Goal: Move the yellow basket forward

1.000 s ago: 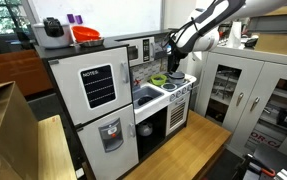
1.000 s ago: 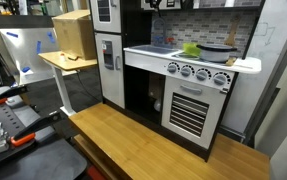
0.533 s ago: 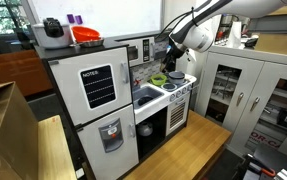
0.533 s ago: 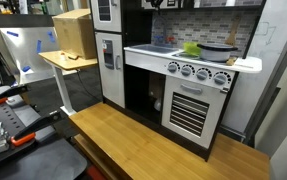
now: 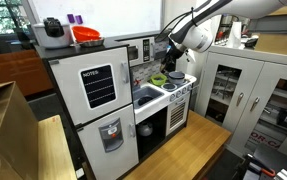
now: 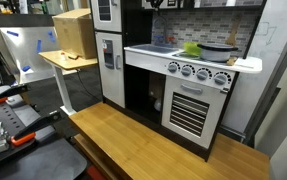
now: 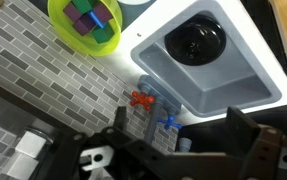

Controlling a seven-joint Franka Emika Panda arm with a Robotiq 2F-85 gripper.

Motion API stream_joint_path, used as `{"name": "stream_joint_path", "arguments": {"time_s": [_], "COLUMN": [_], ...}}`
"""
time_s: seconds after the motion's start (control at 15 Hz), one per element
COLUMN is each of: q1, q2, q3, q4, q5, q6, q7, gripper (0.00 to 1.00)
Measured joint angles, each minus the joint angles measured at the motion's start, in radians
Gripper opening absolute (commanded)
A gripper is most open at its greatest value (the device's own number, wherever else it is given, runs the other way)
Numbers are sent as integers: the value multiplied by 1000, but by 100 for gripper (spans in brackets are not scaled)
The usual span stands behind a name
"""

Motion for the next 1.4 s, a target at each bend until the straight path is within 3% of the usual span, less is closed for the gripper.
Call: {"name": "stream_joint_path", "arguments": {"time_s": [0.27,0.6,1.0,1.4], "q1": [75,133,139,128], "q2": [11,96,224,309], "q3": [-87,-170,-243,-246], "q4": [17,130,284,417], "q5": [1,-1,-42,-43], "q6": [-32,-99,-198,-328], "q7": [16,20,36,9], "gripper": [100,100,100,100]}}
